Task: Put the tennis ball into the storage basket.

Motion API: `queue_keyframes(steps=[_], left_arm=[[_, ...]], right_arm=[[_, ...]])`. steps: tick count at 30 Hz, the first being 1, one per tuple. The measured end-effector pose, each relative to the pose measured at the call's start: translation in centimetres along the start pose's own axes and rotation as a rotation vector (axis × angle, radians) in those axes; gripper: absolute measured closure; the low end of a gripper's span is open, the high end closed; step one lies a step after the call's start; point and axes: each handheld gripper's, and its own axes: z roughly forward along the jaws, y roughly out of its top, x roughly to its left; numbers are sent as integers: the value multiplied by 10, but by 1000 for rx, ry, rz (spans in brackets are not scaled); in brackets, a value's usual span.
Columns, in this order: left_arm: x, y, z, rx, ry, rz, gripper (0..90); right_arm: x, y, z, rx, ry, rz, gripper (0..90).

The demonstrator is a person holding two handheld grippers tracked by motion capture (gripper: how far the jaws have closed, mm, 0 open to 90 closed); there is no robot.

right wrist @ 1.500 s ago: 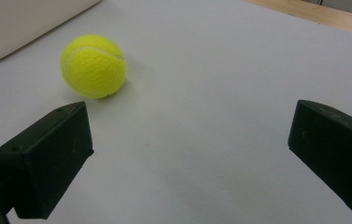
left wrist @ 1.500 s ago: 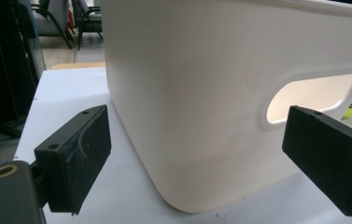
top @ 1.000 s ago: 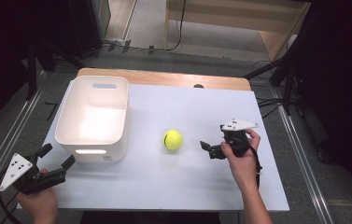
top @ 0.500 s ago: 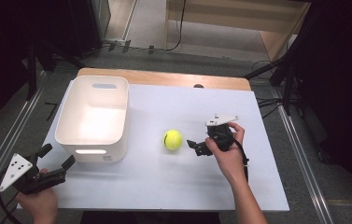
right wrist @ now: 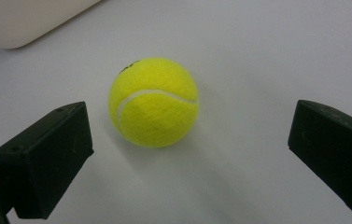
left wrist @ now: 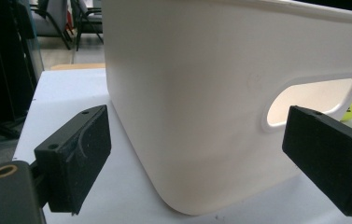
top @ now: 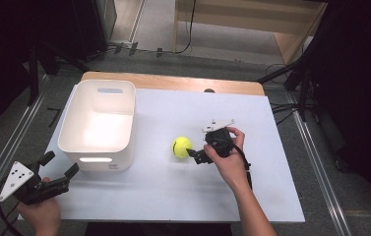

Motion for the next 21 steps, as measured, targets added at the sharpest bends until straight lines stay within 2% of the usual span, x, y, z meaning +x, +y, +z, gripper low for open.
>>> queue_keyframes(steps=[13,21], left_arm=[[1,0,0,-1,-1,-3,79],[1,0,-1,-5,0,-10,79]], right_arm=[[12,10,21,28,19,-32,0],[19,13,35,72,53,-42,0]])
